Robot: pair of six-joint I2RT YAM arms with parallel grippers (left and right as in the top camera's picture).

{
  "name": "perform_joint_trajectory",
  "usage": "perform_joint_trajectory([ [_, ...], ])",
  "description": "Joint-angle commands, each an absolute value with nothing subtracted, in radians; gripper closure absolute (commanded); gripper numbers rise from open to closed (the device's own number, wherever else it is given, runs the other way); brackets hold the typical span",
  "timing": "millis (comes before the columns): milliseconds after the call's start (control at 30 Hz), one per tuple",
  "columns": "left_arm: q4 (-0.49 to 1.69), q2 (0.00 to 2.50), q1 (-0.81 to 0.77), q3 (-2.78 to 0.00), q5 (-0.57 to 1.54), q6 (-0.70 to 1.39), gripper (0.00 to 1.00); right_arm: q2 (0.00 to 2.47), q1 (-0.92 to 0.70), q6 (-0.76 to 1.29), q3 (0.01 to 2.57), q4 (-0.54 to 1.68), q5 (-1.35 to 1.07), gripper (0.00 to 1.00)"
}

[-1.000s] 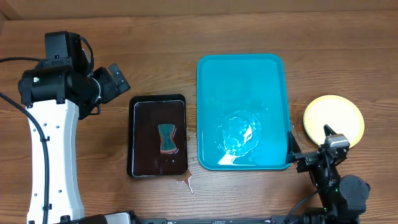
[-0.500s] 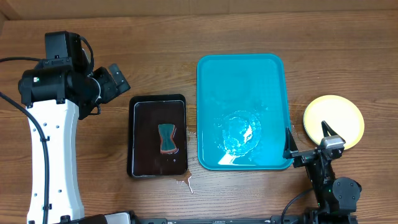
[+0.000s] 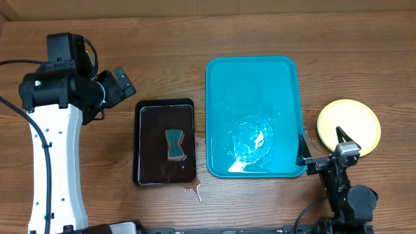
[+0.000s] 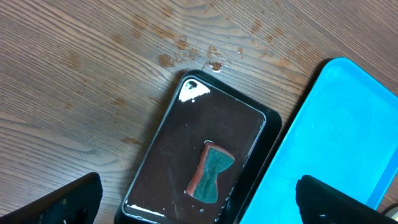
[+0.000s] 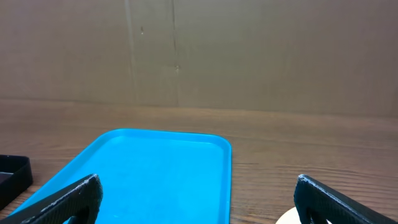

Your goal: Clean dirty plates on tray and stack at the side

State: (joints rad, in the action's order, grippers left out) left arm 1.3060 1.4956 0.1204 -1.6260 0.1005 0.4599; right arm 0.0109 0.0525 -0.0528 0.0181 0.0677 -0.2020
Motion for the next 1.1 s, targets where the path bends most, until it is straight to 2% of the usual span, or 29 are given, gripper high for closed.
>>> perform_joint_trajectory([
  [0,1.305,1.504,0.124,-1.639,0.094,0.437,0.00,0.003,0.052,-0.056,0.008,0.061,-0.195,0.00],
  [167,1.305,1.480,0.104,-1.638,0.093,0.437,0.00,0.003,0.052,-0.056,0.008,0.061,-0.195,0.00],
  [300,1.308,1.399,0.012,-1.638,0.089,0.429,0.00,0.003,0.052,-0.056,0.008,0.061,-0.195,0.00],
  [467,1.264,1.272,-0.096,-1.634,-0.109,0.373,0.00,0.003,0.052,-0.056,0.008,0.061,-0.195,0.00],
  [567,1.196,1.175,-0.107,-1.592,-0.138,0.373,0.00,0.003,0.052,-0.056,0.008,0.061,-0.195,0.00],
  [867,0.765,0.791,-0.101,-1.153,-0.135,0.324,0.00,0.003,0.052,-0.056,0.008,0.061,-0.195,0.00],
  [1067,0.518,0.523,-0.044,-0.798,-0.043,0.306,0.00,0.003,0.052,-0.056,0.008,0.061,-0.195,0.00],
])
